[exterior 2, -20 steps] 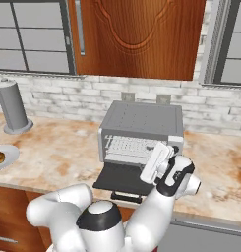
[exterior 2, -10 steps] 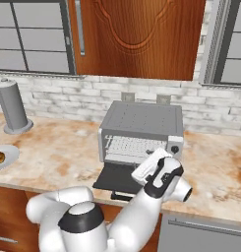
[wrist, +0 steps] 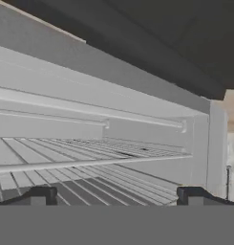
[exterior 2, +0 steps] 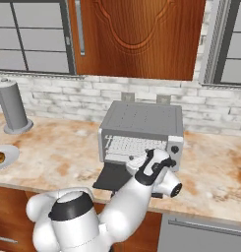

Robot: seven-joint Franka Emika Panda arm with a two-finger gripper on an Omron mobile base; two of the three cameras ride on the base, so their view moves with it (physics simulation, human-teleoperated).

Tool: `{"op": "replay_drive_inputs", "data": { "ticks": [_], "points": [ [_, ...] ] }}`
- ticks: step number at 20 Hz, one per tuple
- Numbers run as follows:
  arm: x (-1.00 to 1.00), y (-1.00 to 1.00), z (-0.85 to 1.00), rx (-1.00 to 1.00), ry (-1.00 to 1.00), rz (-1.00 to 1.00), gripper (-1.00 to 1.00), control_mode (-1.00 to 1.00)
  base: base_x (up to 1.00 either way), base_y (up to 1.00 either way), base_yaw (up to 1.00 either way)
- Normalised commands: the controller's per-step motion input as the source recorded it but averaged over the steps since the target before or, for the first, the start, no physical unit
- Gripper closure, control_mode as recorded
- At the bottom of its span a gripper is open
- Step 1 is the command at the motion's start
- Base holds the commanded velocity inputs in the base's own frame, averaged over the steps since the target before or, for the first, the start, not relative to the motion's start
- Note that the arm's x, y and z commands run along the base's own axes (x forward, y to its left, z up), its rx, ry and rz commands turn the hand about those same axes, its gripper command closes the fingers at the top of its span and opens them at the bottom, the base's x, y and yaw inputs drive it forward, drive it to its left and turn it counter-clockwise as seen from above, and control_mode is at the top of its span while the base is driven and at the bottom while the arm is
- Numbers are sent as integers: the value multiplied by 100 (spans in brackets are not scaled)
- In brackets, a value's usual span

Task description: Pick up the bagel from the plate, place it on the toaster oven rack, close the door, and set the timer.

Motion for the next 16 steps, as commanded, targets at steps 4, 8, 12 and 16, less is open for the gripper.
{"op": "replay_drive_inputs", "data": {
  "ticks": [4, 8, 12, 16],
  "points": [
    [34, 0, -15, 12, 15, -6, -100, -100, 0, 0, 0],
    [29, 0, -19, 7, 10, -5, -100, -100, 0, 0, 0],
    [33, 0, -14, 2, 2, -4, -100, -100, 0, 0, 0],
    [28, 0, -19, 1, 3, -3, -100, -100, 0, 0, 0]
  ]
}}
